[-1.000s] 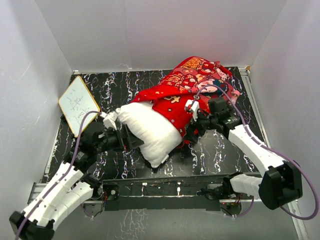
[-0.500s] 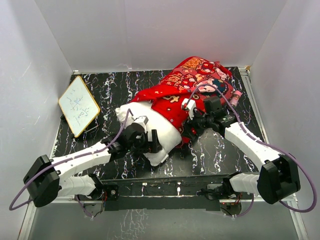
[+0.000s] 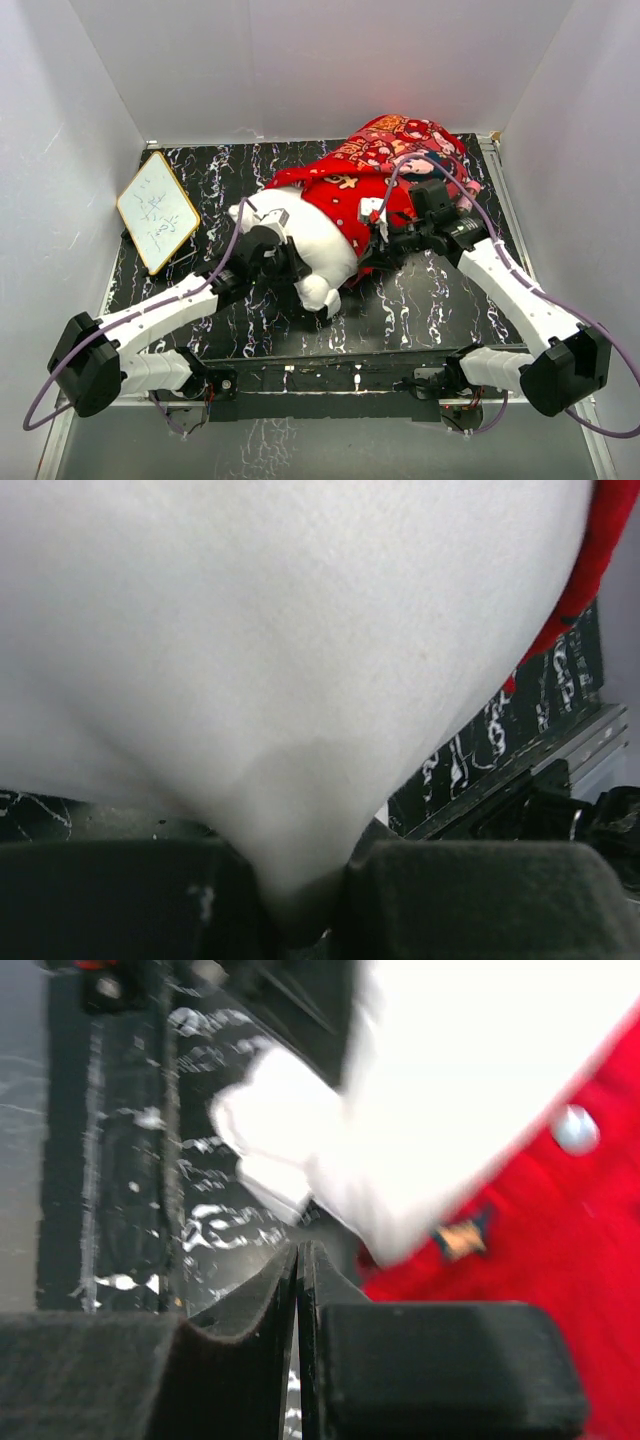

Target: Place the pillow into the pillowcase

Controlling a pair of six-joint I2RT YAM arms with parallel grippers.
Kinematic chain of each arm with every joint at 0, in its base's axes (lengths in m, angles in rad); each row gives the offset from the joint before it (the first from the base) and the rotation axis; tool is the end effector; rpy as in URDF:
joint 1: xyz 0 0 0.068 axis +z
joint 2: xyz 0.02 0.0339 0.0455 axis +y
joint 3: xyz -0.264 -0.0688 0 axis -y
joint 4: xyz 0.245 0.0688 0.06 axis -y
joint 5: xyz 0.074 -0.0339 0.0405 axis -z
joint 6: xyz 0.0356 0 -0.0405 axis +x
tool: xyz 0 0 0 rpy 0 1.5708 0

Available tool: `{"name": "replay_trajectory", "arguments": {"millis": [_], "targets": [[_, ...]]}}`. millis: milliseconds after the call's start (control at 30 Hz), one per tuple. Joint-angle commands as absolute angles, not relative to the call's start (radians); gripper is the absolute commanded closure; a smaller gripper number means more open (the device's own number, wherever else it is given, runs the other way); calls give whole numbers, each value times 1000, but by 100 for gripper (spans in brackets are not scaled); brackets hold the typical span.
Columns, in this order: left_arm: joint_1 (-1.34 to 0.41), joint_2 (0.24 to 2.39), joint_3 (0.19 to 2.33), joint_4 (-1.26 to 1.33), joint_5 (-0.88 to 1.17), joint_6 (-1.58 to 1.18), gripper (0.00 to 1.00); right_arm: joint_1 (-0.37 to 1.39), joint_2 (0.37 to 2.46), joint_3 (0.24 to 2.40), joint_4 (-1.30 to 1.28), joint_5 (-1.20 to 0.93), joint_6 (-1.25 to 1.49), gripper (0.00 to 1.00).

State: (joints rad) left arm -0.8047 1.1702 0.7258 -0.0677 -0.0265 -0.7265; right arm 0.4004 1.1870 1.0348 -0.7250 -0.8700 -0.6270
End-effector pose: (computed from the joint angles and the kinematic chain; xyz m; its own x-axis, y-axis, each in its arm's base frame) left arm 0.1807 -0.1864 0.2517 -0.7218 -0.2075 -0.6602 0.3008 0.7651 -0.5693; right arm 0.2053 0.1164 0.3059 -0.1620 -0.4794 -0.8625 -0.9834 0.1508 0.1008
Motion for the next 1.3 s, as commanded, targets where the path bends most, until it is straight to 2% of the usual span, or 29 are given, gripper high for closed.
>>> {"name": "replay_trajectory", "arguments": {"millis": [0,67,133,167,200,300,367,433,633,867,900,1033,1100,1267], "targets": [[-733,1189,834,117,87,-747,100,496,1250,1221,-869,-1040,-764,92],[-723,1220,879,130,114,-751,100,545,1314,1290,-860,-978,-726,92],[-720,1238,921,112,119,-741,100,548,1366,1340,-802,-828,-602,92],[-719,1237,929,108,119,-739,100,545,1376,1348,-759,-727,-551,87],[-719,1232,927,106,115,-738,100,538,1373,1344,-728,-659,-526,78],[-712,1211,898,110,117,-741,100,504,1302,1279,-646,-571,-489,47],[-712,1204,878,116,130,-745,100,485,1223,1220,-591,-530,-465,35],[-713,1206,859,136,155,-754,100,465,1173,1171,-555,-463,-456,28],[-713,1205,825,179,192,-783,100,456,1160,1071,-453,-301,-435,18],[-712,1157,818,148,190,-782,100,458,1284,1089,-403,-219,-423,19],[-712,1147,815,142,189,-781,100,458,1291,1093,-406,-201,-428,24],[-713,1122,800,110,166,-763,100,458,1260,1100,-428,-227,-443,71],[-712,1125,803,98,154,-749,100,458,1240,1114,-458,-271,-463,80],[-712,1137,826,90,153,-730,100,459,1237,1154,-530,-358,-501,89]]}}
